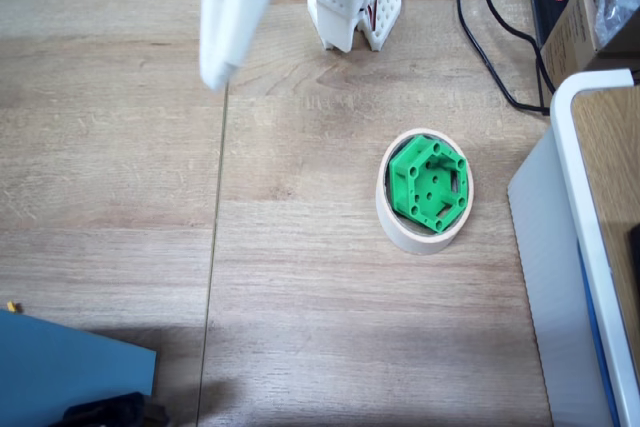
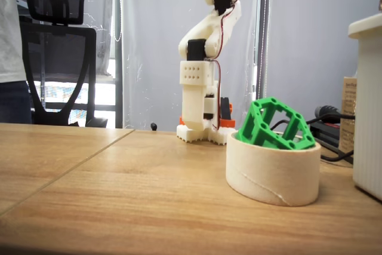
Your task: Grasp a component and put it in the bin.
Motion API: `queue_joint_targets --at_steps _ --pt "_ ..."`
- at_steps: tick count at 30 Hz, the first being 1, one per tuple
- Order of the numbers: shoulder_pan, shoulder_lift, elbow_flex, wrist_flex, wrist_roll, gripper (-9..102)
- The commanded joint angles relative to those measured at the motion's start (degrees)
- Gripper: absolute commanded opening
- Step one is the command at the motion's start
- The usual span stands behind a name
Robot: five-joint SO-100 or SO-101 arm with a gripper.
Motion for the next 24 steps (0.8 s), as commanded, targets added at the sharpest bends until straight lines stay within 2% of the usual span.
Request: queue_joint_targets --at_steps 1,5,10,17,24 --pt "6.33 2.11 5.01 -1.14 -9.93 1" --pt "11.25 8.88 13.62 -1.23 -18.46 1" --pt "14.06 22.41 25.22 -1.23 -24.43 1" --pt "14.94 36.56 39.64 -1.23 -25.75 1" --pt "14.94 40.52 47.72 -1.23 -25.75 1"
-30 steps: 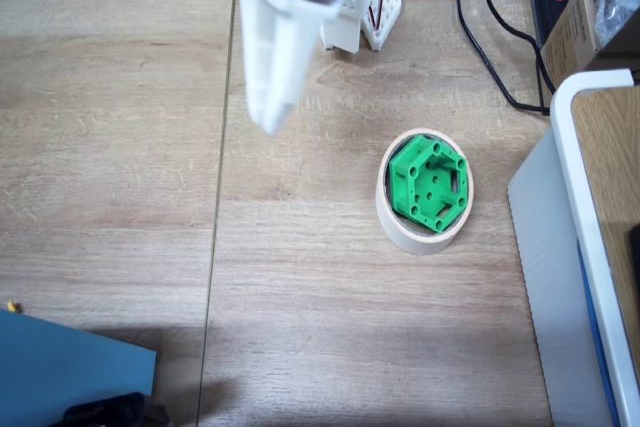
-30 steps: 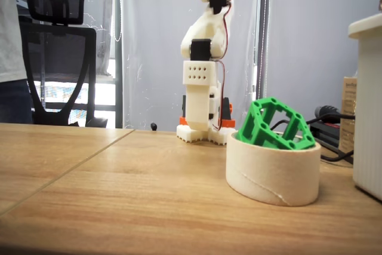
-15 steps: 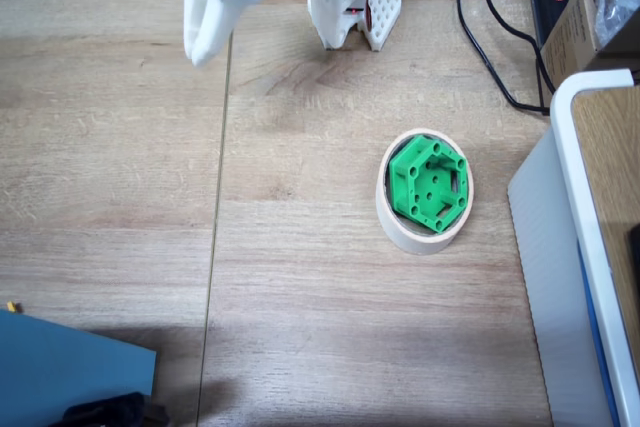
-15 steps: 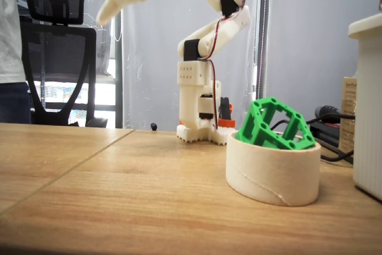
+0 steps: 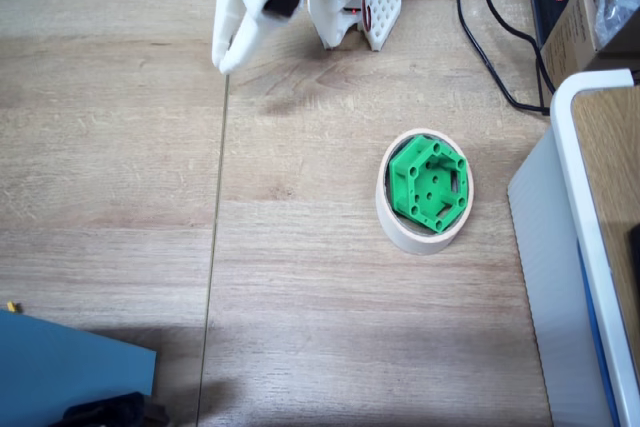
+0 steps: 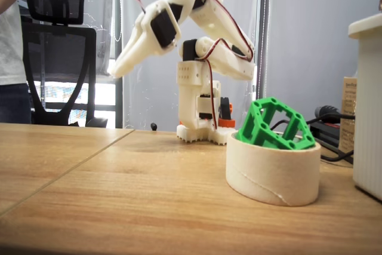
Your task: Grasp a component and put it in the bin.
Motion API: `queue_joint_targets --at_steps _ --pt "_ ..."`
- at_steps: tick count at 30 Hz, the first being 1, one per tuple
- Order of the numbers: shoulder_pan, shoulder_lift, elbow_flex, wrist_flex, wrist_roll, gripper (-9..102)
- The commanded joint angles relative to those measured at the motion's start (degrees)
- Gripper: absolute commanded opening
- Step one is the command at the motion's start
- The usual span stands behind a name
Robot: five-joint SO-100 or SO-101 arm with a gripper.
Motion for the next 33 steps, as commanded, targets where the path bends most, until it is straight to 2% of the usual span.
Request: queue_joint_targets --at_steps 1,19,33 --pt "0.62 1.14 2.11 -0.97 -0.35 1" --pt "-0.26 1.49 12.39 -0.88 -0.35 1" --pt "-0.44 1.41 13.36 0.18 0.53 0"
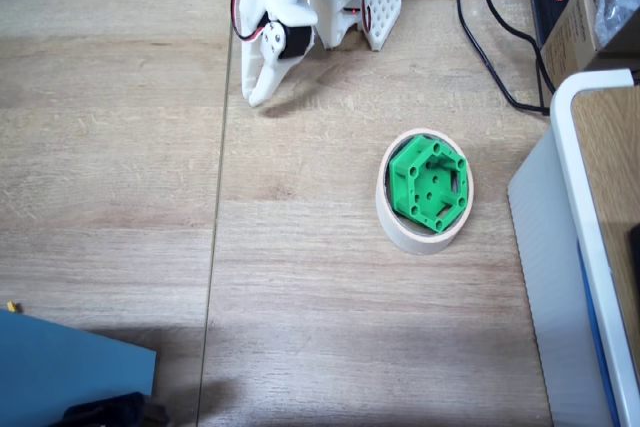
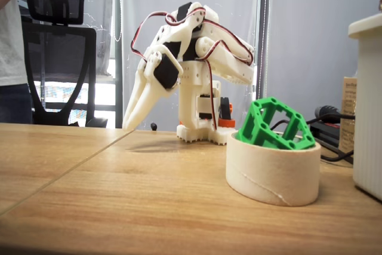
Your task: Grasp a component and put it in the bin.
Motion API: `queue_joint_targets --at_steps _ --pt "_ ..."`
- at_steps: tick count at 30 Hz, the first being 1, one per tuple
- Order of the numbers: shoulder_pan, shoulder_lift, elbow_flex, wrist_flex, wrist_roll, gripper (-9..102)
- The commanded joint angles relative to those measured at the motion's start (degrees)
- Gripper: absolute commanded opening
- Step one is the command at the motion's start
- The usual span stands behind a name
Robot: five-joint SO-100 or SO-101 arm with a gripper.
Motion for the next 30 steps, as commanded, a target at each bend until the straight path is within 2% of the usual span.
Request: queue_joint_targets --at_steps 1,4,11,14,30 --pt "-0.35 0.53 0.35 0.00 0.53 0" --pt "-0.35 0.44 0.35 2.55 0.09 0" --pt "-0.35 0.53 0.35 16.79 0.09 0" --pt "-0.35 0.53 0.35 19.78 0.44 0" --pt "-0.26 0.44 0.35 19.34 0.44 0"
